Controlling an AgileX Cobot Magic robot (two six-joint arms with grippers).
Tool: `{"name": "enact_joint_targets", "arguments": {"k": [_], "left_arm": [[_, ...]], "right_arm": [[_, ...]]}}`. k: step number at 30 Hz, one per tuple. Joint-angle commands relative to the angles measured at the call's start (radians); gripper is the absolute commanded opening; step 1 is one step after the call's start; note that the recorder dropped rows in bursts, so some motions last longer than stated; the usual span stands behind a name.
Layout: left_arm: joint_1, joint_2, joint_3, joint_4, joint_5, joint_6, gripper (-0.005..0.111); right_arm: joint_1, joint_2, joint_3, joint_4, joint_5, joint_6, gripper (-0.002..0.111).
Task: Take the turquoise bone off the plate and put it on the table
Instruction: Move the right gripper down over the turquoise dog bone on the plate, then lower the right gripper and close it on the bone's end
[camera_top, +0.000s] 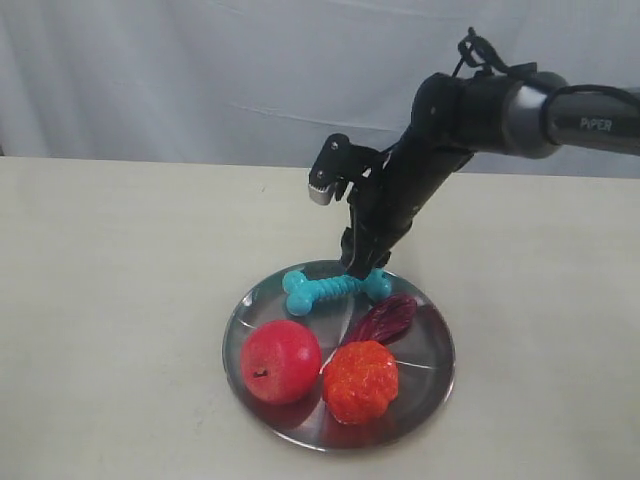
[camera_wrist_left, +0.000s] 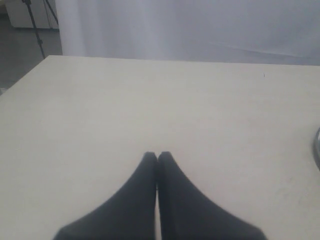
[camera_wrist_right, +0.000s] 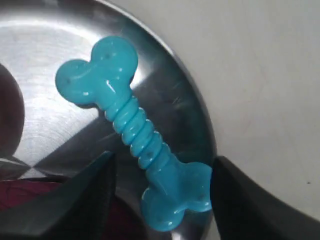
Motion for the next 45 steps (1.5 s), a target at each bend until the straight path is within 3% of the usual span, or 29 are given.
{"name": "enact_joint_targets", "arguments": {"k": [1,14,26,45], "left_arm": [[0.004,-0.001,0.003,0.001,-0.005,-0.004,0.0],[0.004,-0.001,0.003,0.001,-0.005,-0.004,0.0],[0.004,-0.001,0.003,0.001,-0.005,-0.004,0.0],[0.004,-0.001,0.003,0.001,-0.005,-0.004,0.0]], "right_arm": [[0.001,0.046,-0.007,-0.012,-0.006,-0.029,0.054],[0.013,0.092,-0.007,-0.004,-0.045,-0.078,0.054],[0.095,0.094,-0.046,-0.006,-0.066,-0.125,0.055],[0.097,0.124,-0.076,-0.136,0.036,-0.014,0.055]]}}
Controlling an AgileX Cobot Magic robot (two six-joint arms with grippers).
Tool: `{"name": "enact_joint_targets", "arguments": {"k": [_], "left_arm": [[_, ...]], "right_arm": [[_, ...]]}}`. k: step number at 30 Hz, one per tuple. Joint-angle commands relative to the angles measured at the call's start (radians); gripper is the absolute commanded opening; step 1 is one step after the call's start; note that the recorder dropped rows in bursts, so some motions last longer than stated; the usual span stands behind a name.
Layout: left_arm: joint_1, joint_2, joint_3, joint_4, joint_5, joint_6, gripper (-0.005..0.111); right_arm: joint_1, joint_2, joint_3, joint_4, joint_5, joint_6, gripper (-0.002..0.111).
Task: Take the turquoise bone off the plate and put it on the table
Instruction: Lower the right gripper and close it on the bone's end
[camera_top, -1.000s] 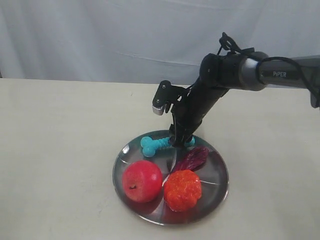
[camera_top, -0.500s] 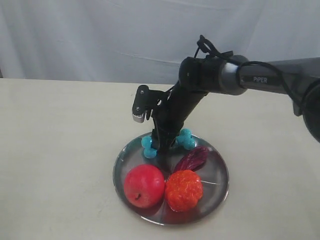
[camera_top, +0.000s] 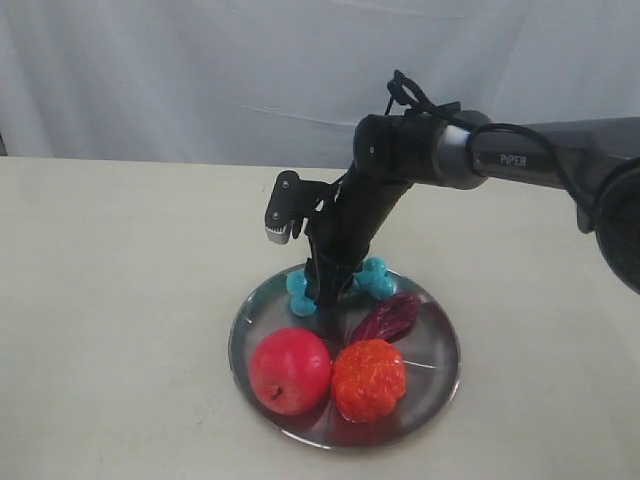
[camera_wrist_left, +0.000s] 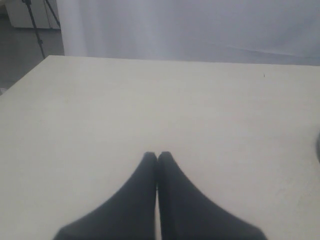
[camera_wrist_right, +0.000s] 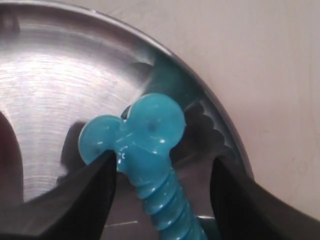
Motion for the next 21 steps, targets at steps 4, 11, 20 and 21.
{"name": "enact_joint_targets", "arguments": {"k": [4,11,20,21], "left_arm": [[0.004,-0.001,0.003,0.001,-0.005,-0.004,0.0],[0.004,-0.001,0.003,0.001,-0.005,-0.004,0.0],[0.004,-0.001,0.003,-0.001,-0.005,-0.004,0.0],[0.004,-0.001,0.003,-0.001,-0.005,-0.004,0.0]], "right_arm": [[-0.005,0.012,0.002,-0.075,0.071,0.008,0.054],[-0.005,0.006,0.002,-0.107,0.083,0.008,0.054],[-0.005,0.006,0.002,-0.126,0.081,0.013,0.054],[-0.005,0.006,0.002,-0.126,0.081,0.016,0.051]]}}
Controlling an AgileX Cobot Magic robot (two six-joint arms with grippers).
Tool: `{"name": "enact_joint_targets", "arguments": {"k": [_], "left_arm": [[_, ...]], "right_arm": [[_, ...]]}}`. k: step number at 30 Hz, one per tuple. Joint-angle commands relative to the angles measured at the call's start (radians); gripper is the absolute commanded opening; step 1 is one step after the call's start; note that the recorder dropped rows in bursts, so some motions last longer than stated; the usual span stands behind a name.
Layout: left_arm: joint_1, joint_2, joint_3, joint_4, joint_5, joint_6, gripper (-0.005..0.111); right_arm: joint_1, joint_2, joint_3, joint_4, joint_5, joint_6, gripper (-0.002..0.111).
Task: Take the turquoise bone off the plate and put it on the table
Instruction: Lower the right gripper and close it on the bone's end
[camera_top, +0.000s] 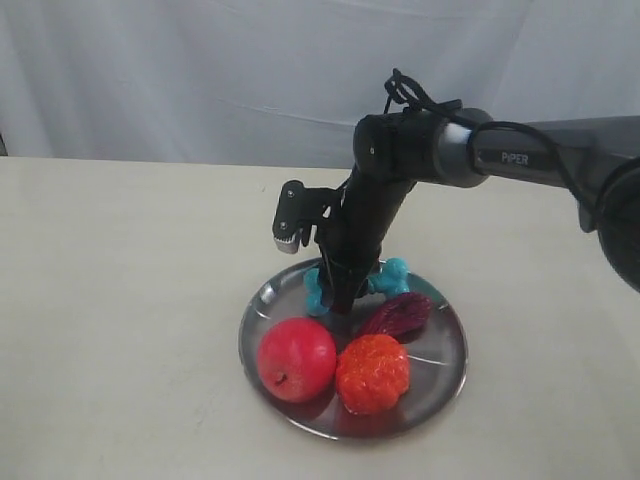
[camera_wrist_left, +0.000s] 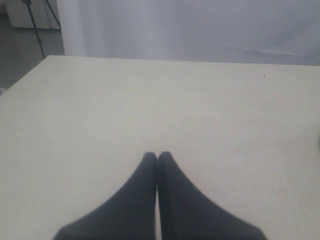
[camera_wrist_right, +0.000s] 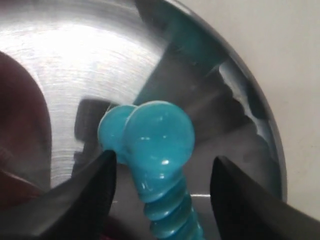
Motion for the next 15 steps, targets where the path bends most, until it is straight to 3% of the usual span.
{"name": "enact_joint_targets", "arguments": {"k": [1,7,15], "left_arm": [[0.004,-0.001,0.003,-0.001,-0.005,-0.004,0.0],[0.004,-0.001,0.003,-0.001,-0.005,-0.004,0.0],[0.004,-0.001,0.003,0.001,-0.005,-0.004,0.0]], "right_arm": [[-0.005,0.008,0.005,-0.049,0.008,0.006,0.045],[-0.005,0.008,0.005,-0.06,-0.044,0.009,0.0],[0.01,-0.072,0.005,-0.056,-0.152,0.085,0.0]]}}
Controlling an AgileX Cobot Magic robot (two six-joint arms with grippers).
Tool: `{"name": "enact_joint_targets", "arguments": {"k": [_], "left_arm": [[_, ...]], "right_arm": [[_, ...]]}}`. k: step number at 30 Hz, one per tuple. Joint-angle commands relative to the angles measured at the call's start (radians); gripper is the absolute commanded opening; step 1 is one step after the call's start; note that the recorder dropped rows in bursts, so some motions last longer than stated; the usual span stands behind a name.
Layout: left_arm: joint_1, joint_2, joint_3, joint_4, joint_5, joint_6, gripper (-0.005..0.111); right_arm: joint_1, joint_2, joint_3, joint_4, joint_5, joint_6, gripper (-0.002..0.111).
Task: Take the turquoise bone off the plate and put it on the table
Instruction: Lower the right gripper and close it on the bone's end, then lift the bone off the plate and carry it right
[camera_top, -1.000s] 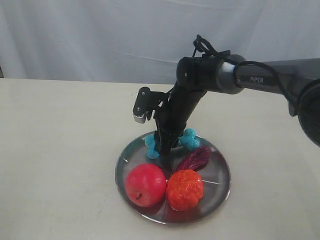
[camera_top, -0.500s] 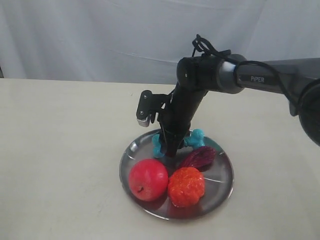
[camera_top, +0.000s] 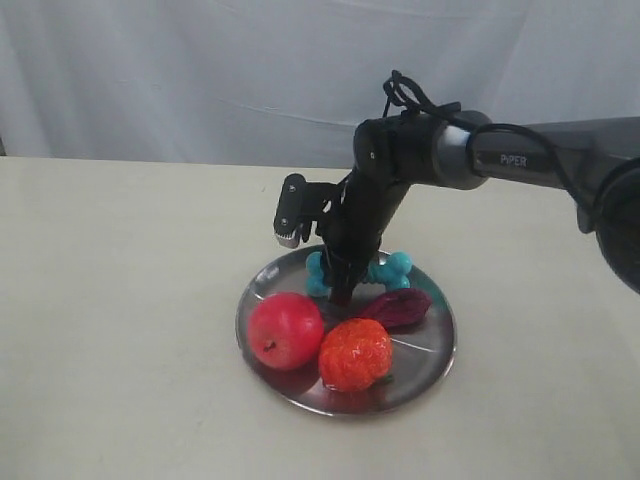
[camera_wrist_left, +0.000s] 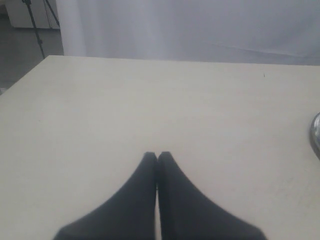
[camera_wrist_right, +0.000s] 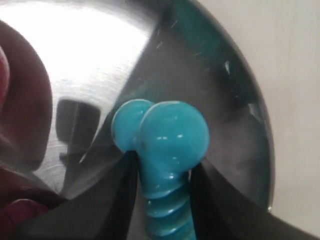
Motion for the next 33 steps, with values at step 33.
{"name": "enact_joint_targets", "arguments": {"k": [33], "left_arm": [[0.004,-0.001,0.003,0.001,-0.005,-0.004,0.0]], "right_arm": [[-0.462,-0.386,0.081,-0.038,0.301,0.959,0.0]]}}
